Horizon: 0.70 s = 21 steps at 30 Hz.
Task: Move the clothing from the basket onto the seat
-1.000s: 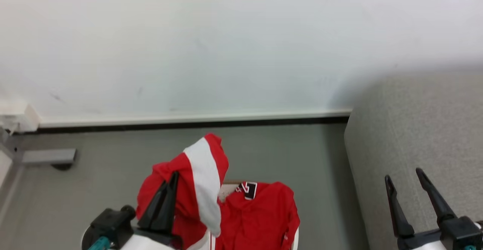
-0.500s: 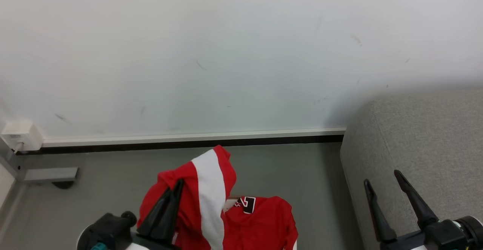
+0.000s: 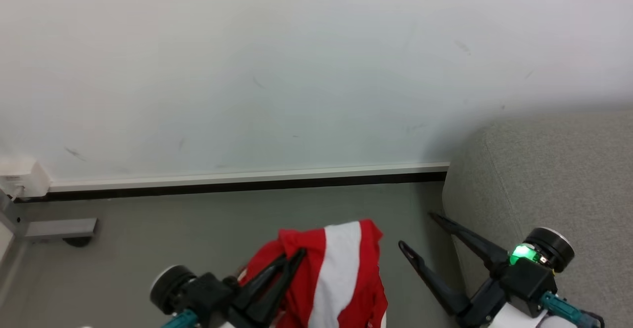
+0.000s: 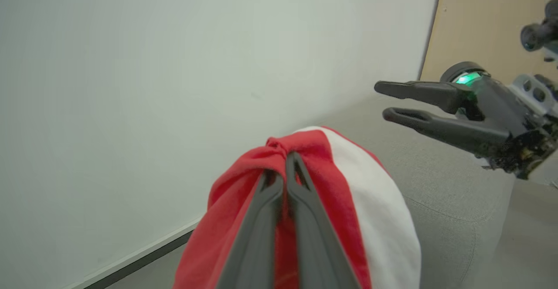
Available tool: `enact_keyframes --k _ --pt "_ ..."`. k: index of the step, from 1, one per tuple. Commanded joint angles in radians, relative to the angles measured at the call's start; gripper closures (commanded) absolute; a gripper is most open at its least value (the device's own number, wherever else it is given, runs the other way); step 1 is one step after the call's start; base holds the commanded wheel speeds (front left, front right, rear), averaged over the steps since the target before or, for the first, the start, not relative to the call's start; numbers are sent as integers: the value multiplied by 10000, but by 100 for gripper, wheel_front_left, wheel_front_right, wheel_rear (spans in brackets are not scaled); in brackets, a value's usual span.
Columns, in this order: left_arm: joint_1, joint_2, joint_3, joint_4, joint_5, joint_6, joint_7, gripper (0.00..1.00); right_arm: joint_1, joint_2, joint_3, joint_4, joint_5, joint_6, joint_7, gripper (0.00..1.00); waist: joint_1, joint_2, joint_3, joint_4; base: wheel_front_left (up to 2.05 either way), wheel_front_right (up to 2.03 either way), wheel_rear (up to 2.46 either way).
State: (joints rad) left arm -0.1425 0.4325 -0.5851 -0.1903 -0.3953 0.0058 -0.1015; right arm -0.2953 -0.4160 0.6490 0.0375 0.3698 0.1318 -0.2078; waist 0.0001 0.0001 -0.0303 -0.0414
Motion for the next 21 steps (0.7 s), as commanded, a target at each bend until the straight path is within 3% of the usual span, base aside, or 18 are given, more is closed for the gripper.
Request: enact_keyframes --k 1,9,21 --pt "-219 -47 -182 142 150 -169 -22 100 -456 -327 533 -152 429 -23 190 0 -1 -1 24 -18 0 0 0" --pt "-880 -529 -1103 913 572 -729 -226 100 -2247 -1378 2937 -667 2168 -21 993 0 -1 -1 130 -86 0 0 0" --pt "-1602 -711 -1896 1393 433 -1185 -623 100 -3519 -1667 5239 -492 3966 -21 1290 0 -1 -1 176 -164 0 0 0"
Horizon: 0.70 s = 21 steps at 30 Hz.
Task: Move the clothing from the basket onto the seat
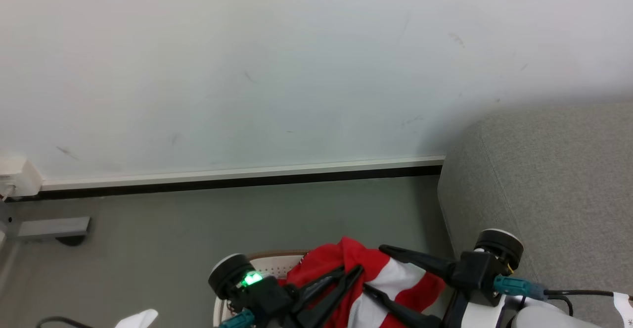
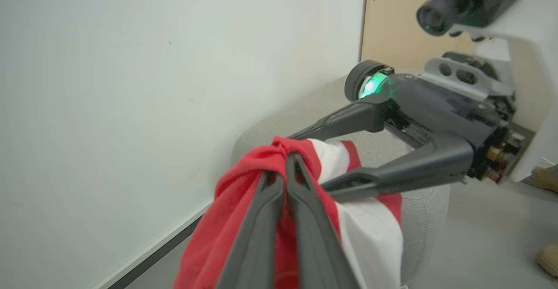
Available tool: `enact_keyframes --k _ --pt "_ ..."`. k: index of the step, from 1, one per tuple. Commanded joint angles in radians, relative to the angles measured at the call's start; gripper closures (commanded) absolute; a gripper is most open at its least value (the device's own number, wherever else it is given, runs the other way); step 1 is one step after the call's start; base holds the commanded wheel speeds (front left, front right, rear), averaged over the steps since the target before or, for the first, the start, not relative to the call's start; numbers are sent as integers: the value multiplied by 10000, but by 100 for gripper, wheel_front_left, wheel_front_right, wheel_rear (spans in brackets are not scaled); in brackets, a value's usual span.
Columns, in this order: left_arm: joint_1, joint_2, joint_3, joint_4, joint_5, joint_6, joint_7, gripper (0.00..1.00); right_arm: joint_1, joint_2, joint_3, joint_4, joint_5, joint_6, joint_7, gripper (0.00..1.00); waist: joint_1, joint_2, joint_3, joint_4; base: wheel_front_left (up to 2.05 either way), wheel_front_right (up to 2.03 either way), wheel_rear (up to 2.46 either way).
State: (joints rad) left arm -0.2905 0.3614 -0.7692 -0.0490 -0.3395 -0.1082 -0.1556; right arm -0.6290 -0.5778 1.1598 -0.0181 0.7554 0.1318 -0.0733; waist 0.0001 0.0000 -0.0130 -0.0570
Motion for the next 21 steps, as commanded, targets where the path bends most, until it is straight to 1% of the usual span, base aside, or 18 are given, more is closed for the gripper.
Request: enact_keyframes --k 1,5,6,7,8,12,14,15,17,19,20,21 --pt "-171 1 -135 -32 -163 -65 -101 100 -277 -19 295 111 171 -21 -43 0 -1 0 -1 -23 0 0 0" --pt "-376 -55 -365 -68 -324 -138 -196 100 -508 139 735 402 594 -23 131 0 -1 0 -1 -53 0 0 0" --pt "-400 -75 -398 -55 -372 -132 -213 100 -534 170 802 460 740 -21 186 18 -1 0 -10 -48 0 0 0" --pt "-432 -87 -428 -36 -411 -142 -184 100 -551 216 843 515 910 -23 162 83 -1 0 -18 -42 0 0 0" --pt "-462 -91 -447 -7 -460 -147 -200 100 -544 228 860 623 1054 -21 174 100 -1 0 -26 -37 0 0 0" --pt "-464 -113 -394 161 -520 -69 -314 100 -500 245 775 893 1512 -23 -118 100 -1 0 -45 -76 0 0 0" --pt "-377 -143 -325 264 -534 37 -412 13 -461 175 624 1023 1649 -23 -326 100 -1 0 -49 -152 0 0 0" --pt "-305 -134 -293 337 -567 80 -434 0 -446 133 550 1067 1696 -23 -422 100 -1 0 -46 -213 0 0 0" --pt "-206 -146 -245 463 -612 165 -515 0 -414 24 377 1134 1749 -23 -598 100 -1 0 -32 -351 0 0 0" --pt "-177 -160 -240 540 -636 174 -562 0 -372 -20 278 1172 1790 -21 -694 100 -1 0 -16 -436 0 0 0" --pt "-94 -210 -272 670 -718 182 -624 0 -268 -145 82 1265 1803 -21 -852 100 -1 0 14 -637 0 0 0" --pt "-94 -210 -272 670 -718 182 -624 0 -268 -145 82 1265 1803 -21 -852 100 -1 0 14 -637 0 0 0"
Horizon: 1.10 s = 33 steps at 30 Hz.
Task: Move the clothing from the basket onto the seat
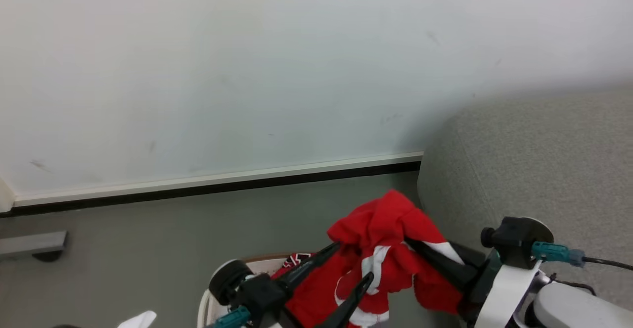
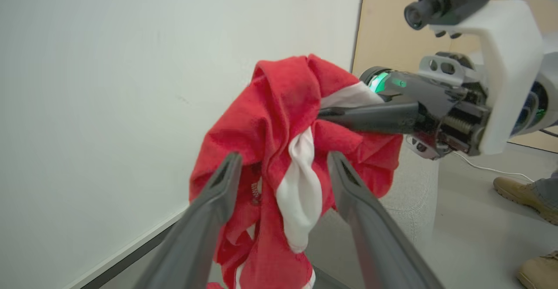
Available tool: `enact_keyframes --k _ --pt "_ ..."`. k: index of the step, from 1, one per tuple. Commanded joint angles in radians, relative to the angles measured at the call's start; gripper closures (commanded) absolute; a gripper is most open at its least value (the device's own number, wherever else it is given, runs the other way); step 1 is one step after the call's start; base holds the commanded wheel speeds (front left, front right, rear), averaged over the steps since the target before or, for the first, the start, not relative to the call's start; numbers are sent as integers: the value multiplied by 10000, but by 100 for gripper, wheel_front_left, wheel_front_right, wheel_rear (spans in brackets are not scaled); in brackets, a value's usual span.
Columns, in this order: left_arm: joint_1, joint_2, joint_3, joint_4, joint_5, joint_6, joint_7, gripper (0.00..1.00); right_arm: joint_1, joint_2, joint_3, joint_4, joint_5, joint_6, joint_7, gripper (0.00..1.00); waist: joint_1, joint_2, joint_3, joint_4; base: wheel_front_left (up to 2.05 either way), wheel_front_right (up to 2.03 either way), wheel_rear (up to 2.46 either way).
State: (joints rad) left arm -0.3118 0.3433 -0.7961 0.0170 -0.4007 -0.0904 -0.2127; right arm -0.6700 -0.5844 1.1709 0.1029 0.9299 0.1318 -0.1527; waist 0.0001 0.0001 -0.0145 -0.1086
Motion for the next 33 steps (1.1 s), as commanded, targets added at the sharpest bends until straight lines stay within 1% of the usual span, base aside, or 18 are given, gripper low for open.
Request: enact_keyframes --k 1,3,4,6,10,11,18,26,30,33 --pt "140 -94 2 143 -148 33 -126 0 223 -186 -284 90 84 -21 -225 100 -1 -1 91 -367 0 0 0" --pt "173 -212 -32 306 -157 48 -232 0 301 -332 -534 110 74 -21 -362 100 -1 -1 150 -649 0 0 0" --pt "173 -212 -32 306 -157 48 -232 0 301 -332 -534 110 74 -21 -362 100 -1 -1 150 -649 0 0 0" --pt "165 -409 -62 530 -141 84 -323 0 501 -486 -889 146 27 -21 -499 100 -1 -1 234 -1128 0 0 0" --pt "48 -695 -71 789 -98 105 -414 0 770 -701 -1394 153 -55 -21 -633 100 -1 -1 356 -1713 0 0 0" --pt "48 -695 -71 789 -98 105 -414 0 770 -701 -1394 153 -55 -21 -633 100 -1 -1 356 -1713 0 0 0" --pt "-8 -1103 -48 1103 -51 48 -511 0 1391 -923 -2267 215 -293 -21 -773 100 -1 -1 465 -2384 0 0 0" --pt "-33 -1262 -9 1253 75 -37 -516 0 1832 -761 -3042 218 -633 -21 -842 100 -1 -1 583 -2711 0 0 0" --pt "-97 -1308 15 1229 178 -67 -520 0 1956 -654 -3472 296 -801 -21 -874 100 -1 -1 743 -2729 0 0 0" --pt "-211 -1281 10 1219 255 -114 -517 0 1964 -544 -4045 614 -1108 -21 -901 100 -1 -1 1037 -2667 0 0 0"
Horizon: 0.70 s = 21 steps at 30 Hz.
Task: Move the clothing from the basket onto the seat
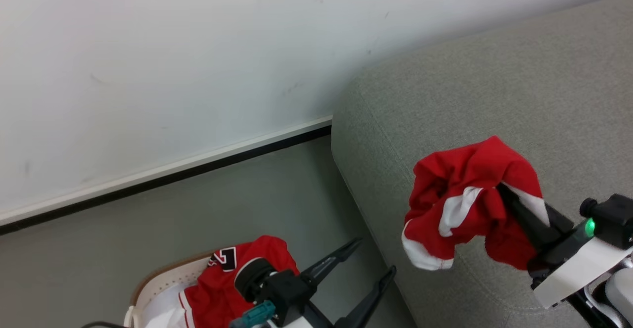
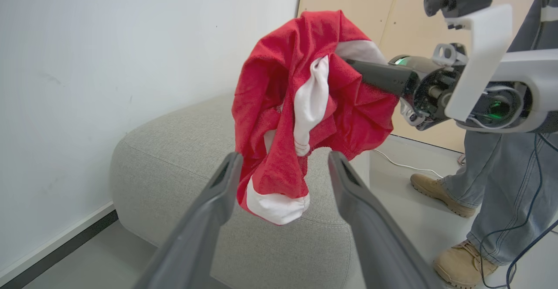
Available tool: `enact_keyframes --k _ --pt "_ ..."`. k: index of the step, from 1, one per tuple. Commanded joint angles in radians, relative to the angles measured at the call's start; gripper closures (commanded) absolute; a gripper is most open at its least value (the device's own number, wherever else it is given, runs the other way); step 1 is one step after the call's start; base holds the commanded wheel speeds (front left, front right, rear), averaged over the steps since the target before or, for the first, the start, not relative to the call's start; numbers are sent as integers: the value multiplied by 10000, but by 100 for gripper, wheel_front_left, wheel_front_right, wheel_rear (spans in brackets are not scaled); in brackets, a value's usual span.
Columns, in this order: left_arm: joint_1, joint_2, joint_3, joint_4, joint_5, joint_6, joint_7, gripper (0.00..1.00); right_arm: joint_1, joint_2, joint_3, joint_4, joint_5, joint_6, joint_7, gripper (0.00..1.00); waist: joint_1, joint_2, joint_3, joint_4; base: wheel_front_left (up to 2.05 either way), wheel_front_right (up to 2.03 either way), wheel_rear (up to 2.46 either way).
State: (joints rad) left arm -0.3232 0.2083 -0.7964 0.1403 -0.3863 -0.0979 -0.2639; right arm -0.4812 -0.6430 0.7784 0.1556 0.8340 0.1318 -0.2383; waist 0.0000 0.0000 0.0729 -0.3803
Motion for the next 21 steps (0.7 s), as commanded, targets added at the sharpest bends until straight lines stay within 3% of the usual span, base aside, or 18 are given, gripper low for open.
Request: enact_keyframes --k 1,8,14,18,21 --pt "-174 84 14 -20 148 -31 -4 0 36 118 -374 210 -249 -21 -85 100 0 0 321 89 0 0 0" --pt "-1067 226 112 -121 428 -71 186 0 -863 1043 -2784 1277 -1374 -23 -248 100 0 0 1889 477 0 0 0" --pt "-2211 312 199 -339 703 -109 591 0 -2571 1851 -5276 2321 -2542 -23 -269 100 0 0 3748 1020 0 0 0" --pt "-2834 385 236 -431 903 -130 806 0 -4002 2050 -6673 3109 -3138 -21 -272 100 0 0 4833 1389 0 0 0" --pt "-3238 417 225 -529 1052 -131 930 0 -5178 1831 -7546 3755 -3599 -22 -274 100 0 0 5519 1675 0 0 0"
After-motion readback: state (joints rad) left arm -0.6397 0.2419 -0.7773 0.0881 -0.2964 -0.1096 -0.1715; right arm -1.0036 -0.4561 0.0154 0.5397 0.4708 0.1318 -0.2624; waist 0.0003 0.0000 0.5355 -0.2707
